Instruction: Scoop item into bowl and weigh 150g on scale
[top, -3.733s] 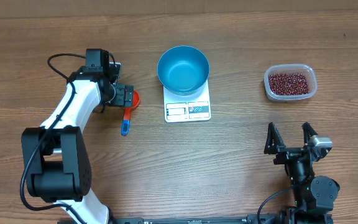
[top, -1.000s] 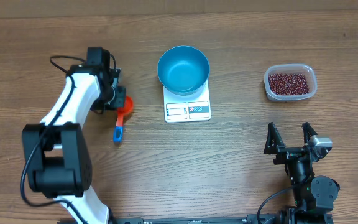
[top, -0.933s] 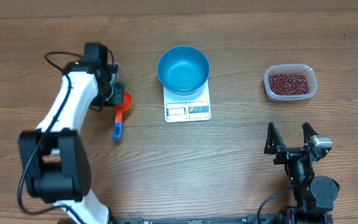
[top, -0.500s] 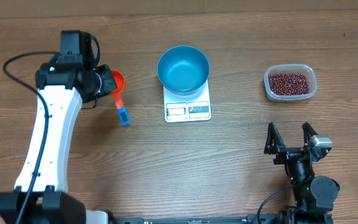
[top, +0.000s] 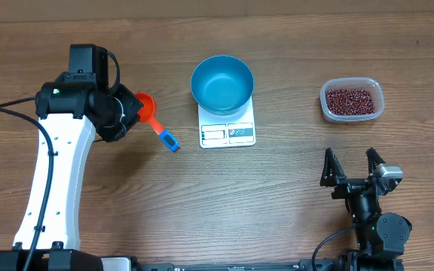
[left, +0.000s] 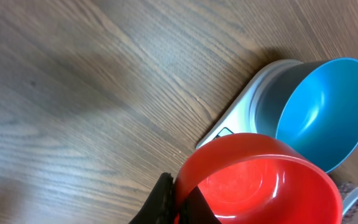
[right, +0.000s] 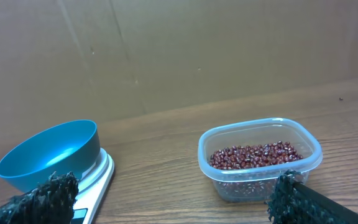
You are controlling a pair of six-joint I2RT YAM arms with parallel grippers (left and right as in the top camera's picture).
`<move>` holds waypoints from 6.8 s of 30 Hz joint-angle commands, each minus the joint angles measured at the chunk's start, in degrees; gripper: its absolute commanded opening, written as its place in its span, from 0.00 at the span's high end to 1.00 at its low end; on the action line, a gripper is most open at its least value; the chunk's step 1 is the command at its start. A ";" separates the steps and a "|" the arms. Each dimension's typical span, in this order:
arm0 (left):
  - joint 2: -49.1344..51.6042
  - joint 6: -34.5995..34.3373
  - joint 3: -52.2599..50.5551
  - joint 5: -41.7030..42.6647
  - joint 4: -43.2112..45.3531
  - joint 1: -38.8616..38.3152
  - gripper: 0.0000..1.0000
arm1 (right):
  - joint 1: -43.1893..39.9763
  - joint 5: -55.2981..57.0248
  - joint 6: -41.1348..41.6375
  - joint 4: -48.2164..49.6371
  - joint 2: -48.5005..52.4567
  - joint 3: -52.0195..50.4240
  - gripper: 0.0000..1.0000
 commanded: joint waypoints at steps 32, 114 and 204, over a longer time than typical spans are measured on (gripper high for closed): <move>-1.14 -3.48 1.18 2.27 -9.03 -0.63 0.96 | 0.31 0.68 0.24 0.17 -0.55 -0.61 0.00; -1.14 -39.10 1.18 8.52 -7.65 -19.10 0.96 | 0.22 -34.07 51.87 -40.04 13.29 37.16 0.00; -0.90 -62.60 1.18 4.31 1.51 -35.06 0.96 | 17.97 -50.99 41.83 -1.01 57.20 36.68 0.09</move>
